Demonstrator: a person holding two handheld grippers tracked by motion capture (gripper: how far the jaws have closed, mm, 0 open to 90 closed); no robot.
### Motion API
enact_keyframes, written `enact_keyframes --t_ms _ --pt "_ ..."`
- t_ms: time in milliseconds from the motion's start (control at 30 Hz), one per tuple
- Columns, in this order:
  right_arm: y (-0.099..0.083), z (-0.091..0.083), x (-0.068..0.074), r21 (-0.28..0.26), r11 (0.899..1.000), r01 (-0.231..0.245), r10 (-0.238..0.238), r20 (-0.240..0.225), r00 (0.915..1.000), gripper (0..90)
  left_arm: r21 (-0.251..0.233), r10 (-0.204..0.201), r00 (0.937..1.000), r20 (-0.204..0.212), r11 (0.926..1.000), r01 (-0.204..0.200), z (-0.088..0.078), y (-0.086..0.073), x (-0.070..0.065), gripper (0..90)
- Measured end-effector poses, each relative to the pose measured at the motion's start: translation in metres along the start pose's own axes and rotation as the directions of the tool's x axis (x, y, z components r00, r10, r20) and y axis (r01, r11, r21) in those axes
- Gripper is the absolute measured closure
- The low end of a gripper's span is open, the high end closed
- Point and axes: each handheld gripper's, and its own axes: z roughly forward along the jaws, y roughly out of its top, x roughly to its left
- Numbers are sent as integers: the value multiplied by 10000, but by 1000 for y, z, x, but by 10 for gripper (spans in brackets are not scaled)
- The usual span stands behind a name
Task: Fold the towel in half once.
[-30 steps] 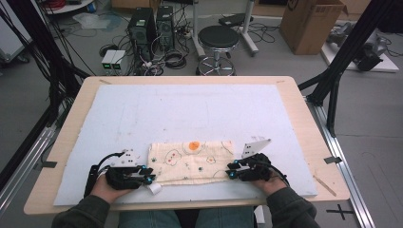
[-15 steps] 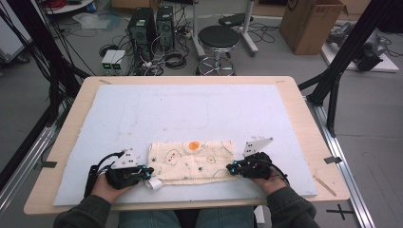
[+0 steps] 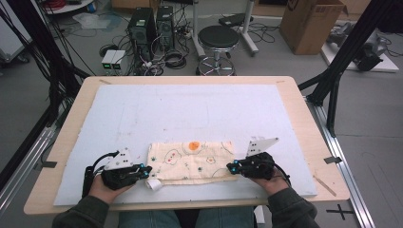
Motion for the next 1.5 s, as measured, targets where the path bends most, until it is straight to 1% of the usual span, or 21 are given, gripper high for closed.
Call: enact_keyframes --t_ms 167,333,433,500,600,667,700,733,767,800,867,1000,1067,1167,1200,1233,1300,1367,1433,1467,1500 --pt "-2 -3 4 -19 10000 19 -19 -5 10000 887 -68 -26 10000 28 10000 26 -5 -1 -3 888" --pt "-3 -6 6 -68 10000 -9 8 -67 10000 887 -282 -186 9998 -31 9994 185 -9 -2 -2 888" --pt "-4 -6 6 -18 10000 2 -2 -70 10000 887 -16 -110 9999 120 9999 110 -7 -3 -3 887" --pt "-5 -4 7 168 9998 -48 51 -147 9999 887 169 -13 9996 271 9999 8 -5 -3 -4 888" --pt "-7 -2 7 447 9990 35 -29 -121 9999 886 336 -18 9994 352 9994 6 -3 -4 -6 888" --pt "-8 -1 7 596 9982 -28 37 -158 9999 883 418 9 9986 527 9991 -31 -2 -5 -5 882" --pt "-9 -1 6 671 9977 -13 27 -206 9998 876 421 -29 9982 607 9991 4 -2 -5 -5 864" --pt "-9 0 7 719 9974 -71 88 -229 9997 854 388 -91 9977 666 9992 65 -2 -5 -5 823" --pt "-10 0 6 693 9975 -100 120 -282 9995 824 346 -108 9977 672 9994 85 -2 -4 -5 751" --pt "-10 0 6 657 9977 -166 183 -251 9995 802 221 -115 9970 764 9997 98 -3 -4 -5 723" --pt "-8 -2 5 440 9989 -174 183 -202 9996 749 39 -146 9964 836 9999 143 -4 -2 -4 680" --pt "-6 -7 2 -125 9990 -421 419 -136 9990 649 -321 -366 9964 759 9987 392 -6 1 -2 620" --pt "-3 -8 -2 -205 9987 -467 466 -24 9989 619 -443 -502 9968 622 9976 530 -5 4 1 574" --pt "3 -7 -10 -249 9981 -557 560 107 9984 611 -622 -787 9965 282 9948 803 -1 10 7 494" --pt "5 -7 -14 -200 9985 -512 516 221 9984 611 -553 -757 9969 207 9955 768 0 12 10 485" --pt "9 -7 -17 -79 9985 -547 549 340 9979 611 -642 -881 9961 49 9940 883 2 14 12 485" --pt "16 -5 -25 -138 9988 -465 473 625 9969 638 -723 -1029 9944 -250 9923 1008 5 19 19 519" --pt "23 -3 -32 -188 9989 -437 453 967 9943 683 -703 -1309 9880 -815 9896 1253 10 22 27 600" --pt "31 2 -42 -178 9980 -606 623 1242 9903 696 -389 -1514 9766 -1525 9884 1471 18 26 36 637" --pt "33 4 -47 -226 9970 -746 770 1358 9877 696 -312 -1552 9730 -1710 9879 1521 21 27 39 639" --pt "35 6 -51 -295 9969 -724 759 1457 9864 696 -334 -1682 9692 -1799 9858 1648 24 28 42 636"
